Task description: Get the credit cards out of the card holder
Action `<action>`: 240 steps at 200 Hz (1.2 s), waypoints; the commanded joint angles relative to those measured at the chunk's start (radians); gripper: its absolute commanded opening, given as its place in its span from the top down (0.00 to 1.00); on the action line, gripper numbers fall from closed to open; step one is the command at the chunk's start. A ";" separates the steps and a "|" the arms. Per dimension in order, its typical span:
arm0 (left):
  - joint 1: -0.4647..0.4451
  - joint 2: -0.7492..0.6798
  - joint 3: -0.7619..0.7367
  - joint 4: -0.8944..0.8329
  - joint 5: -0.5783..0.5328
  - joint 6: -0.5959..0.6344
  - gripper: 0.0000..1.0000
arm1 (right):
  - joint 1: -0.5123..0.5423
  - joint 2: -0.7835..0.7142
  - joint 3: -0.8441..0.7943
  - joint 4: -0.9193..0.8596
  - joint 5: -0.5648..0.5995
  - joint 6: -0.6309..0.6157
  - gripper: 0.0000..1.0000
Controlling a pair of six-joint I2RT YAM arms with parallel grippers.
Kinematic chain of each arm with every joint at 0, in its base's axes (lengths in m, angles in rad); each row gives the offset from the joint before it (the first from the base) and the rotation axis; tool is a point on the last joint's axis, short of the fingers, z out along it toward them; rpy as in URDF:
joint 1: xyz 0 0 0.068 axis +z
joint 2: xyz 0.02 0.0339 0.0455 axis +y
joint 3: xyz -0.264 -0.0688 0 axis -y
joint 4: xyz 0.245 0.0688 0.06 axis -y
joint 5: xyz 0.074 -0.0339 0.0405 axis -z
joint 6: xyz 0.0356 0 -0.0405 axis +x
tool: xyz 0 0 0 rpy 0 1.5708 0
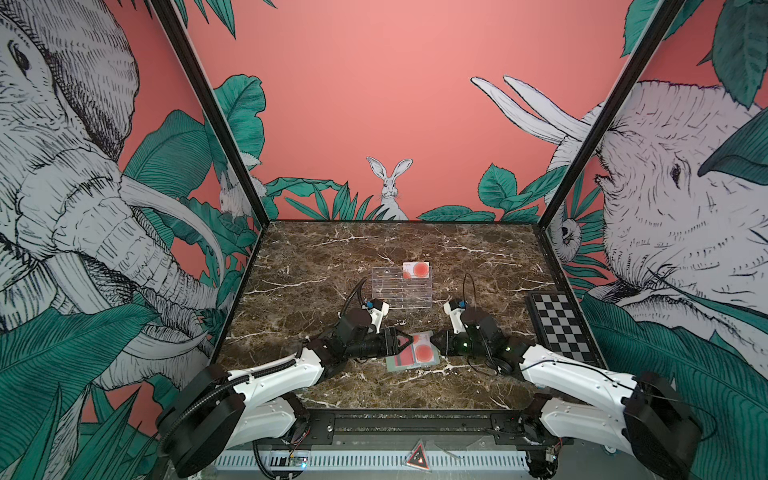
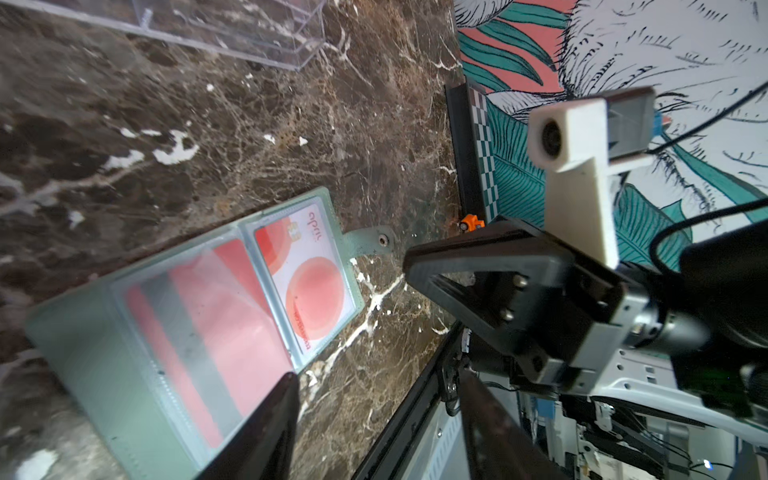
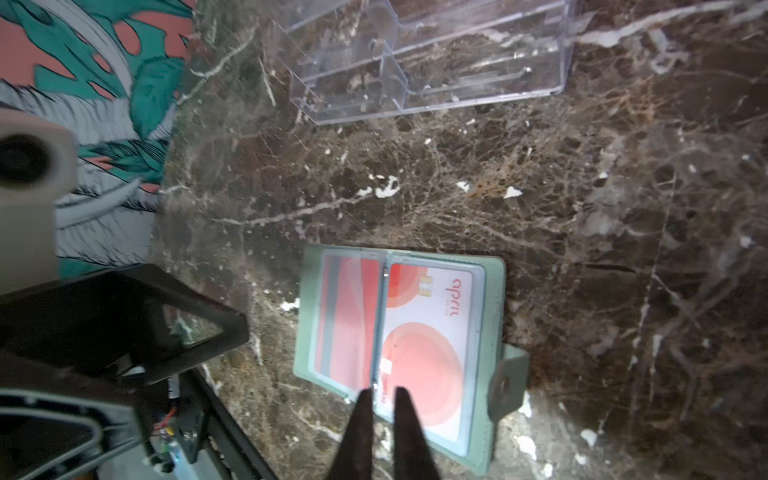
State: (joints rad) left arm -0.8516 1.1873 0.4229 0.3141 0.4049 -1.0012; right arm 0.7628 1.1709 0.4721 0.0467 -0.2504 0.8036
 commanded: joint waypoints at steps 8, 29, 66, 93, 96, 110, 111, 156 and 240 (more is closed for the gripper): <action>-0.024 0.059 0.001 0.116 0.005 -0.052 0.48 | -0.015 0.056 -0.013 0.077 -0.009 -0.007 1.00; -0.032 0.104 -0.001 0.112 -0.017 -0.049 0.52 | -0.020 0.090 -0.012 0.071 0.008 -0.035 1.00; -0.040 0.174 -0.004 0.168 -0.024 -0.058 0.55 | -0.026 0.161 -0.025 0.112 -0.006 -0.042 1.00; -0.041 0.225 -0.009 0.205 -0.036 -0.072 0.59 | -0.027 0.193 -0.038 0.147 -0.004 -0.032 1.00; -0.041 0.231 -0.010 0.210 -0.037 -0.076 0.60 | -0.028 0.196 -0.038 0.147 -0.004 -0.032 1.00; -0.042 0.260 -0.012 0.233 -0.041 -0.085 0.61 | -0.028 0.202 -0.043 0.149 -0.002 -0.030 1.00; -0.042 0.261 -0.012 0.235 -0.041 -0.086 0.61 | -0.028 0.203 -0.043 0.149 -0.001 -0.030 1.00; -0.042 0.360 -0.027 0.369 -0.037 -0.144 0.67 | -0.027 0.213 -0.055 0.155 -0.002 -0.031 1.00; -0.043 0.466 -0.067 0.527 -0.066 -0.202 0.75 | -0.027 0.257 -0.079 0.225 -0.039 -0.003 1.00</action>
State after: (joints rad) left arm -0.8898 1.6341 0.3763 0.7631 0.3580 -1.1702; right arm 0.7380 1.3937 0.4103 0.2493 -0.2737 0.7864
